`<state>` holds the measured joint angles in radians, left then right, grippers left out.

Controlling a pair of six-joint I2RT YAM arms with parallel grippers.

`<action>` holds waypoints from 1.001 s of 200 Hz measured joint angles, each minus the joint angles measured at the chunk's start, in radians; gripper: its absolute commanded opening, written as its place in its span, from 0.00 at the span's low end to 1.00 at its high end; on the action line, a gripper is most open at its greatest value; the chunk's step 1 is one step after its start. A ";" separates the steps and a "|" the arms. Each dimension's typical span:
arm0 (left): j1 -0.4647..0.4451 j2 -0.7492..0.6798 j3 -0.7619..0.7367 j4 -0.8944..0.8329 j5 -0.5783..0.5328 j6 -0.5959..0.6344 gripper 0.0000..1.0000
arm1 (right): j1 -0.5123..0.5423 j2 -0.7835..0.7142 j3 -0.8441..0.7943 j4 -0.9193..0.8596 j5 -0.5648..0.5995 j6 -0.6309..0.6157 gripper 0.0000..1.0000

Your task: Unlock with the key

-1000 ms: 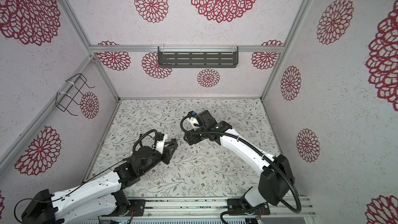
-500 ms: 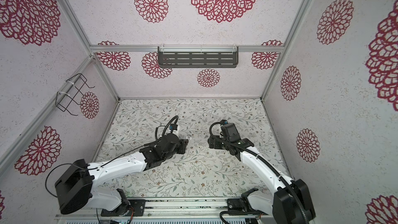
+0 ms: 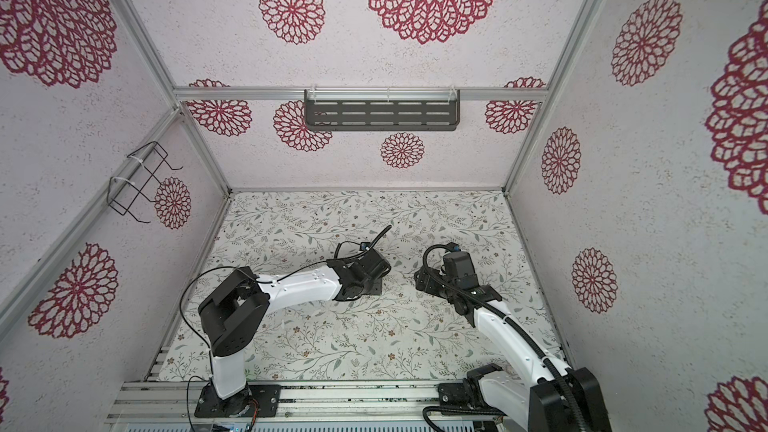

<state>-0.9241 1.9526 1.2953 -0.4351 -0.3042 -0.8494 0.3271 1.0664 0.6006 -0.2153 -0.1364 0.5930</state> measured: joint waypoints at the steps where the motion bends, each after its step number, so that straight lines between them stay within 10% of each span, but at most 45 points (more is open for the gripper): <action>1: 0.000 0.002 0.002 -0.002 0.000 0.000 0.00 | -0.001 0.000 -0.001 0.001 0.000 0.001 0.82; 116: 0.000 0.135 0.118 -0.084 -0.027 0.010 0.00 | -0.031 -0.002 -0.032 0.063 -0.026 0.028 0.82; 200: 0.000 0.137 0.129 -0.101 -0.014 0.010 0.53 | -0.050 -0.029 -0.039 0.070 -0.026 0.028 0.83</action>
<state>-0.9241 2.0892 1.4242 -0.5362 -0.3180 -0.8394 0.2771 1.0374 0.5621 -0.1452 -0.1623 0.6212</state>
